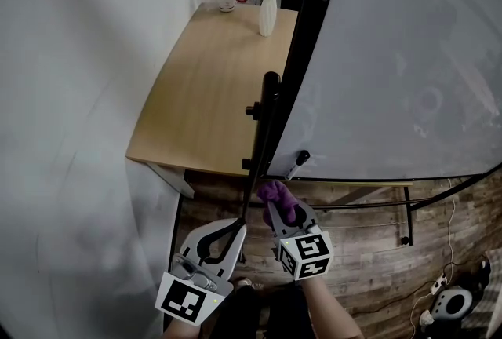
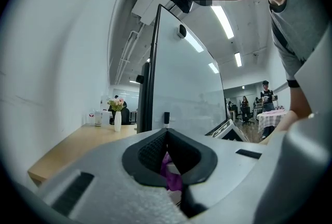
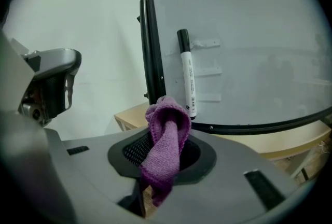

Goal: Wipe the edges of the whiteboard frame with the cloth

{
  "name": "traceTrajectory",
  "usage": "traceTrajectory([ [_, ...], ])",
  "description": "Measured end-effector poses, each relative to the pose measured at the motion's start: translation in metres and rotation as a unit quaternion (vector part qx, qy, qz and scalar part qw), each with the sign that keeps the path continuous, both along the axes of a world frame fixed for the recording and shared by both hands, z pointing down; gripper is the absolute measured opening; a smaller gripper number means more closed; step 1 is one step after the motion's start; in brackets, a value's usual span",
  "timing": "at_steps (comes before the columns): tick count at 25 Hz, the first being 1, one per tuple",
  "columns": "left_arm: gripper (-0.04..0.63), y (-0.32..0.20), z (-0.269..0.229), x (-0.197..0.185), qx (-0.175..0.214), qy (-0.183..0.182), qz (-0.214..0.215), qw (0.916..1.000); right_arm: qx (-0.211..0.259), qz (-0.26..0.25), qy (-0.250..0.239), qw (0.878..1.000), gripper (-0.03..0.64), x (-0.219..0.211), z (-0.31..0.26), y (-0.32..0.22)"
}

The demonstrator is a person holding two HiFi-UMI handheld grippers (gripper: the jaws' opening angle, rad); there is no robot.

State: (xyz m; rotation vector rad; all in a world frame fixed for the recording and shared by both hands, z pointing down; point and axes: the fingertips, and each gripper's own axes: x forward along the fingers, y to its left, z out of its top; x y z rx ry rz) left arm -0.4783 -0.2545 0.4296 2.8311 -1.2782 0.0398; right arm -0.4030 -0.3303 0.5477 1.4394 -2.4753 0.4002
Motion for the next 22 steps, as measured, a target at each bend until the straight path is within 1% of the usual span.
traceTrajectory([
  [8, 0.017, 0.001, 0.002, -0.01, -0.005, 0.0, -0.009, 0.9999, -0.007, 0.018, 0.021, 1.0, 0.089, -0.01, 0.014, -0.026],
  [15, 0.017, -0.003, 0.004, -0.017, -0.01, 0.002, -0.018, 0.9998, -0.016, 0.039, 0.014, 0.999, 0.084, -0.013, 0.022, -0.036],
  [22, 0.017, -0.007, 0.003, -0.018, -0.008, 0.002, -0.028, 0.9996, -0.017, 0.051, 0.009, 0.998, 0.08, -0.003, 0.025, -0.037],
])
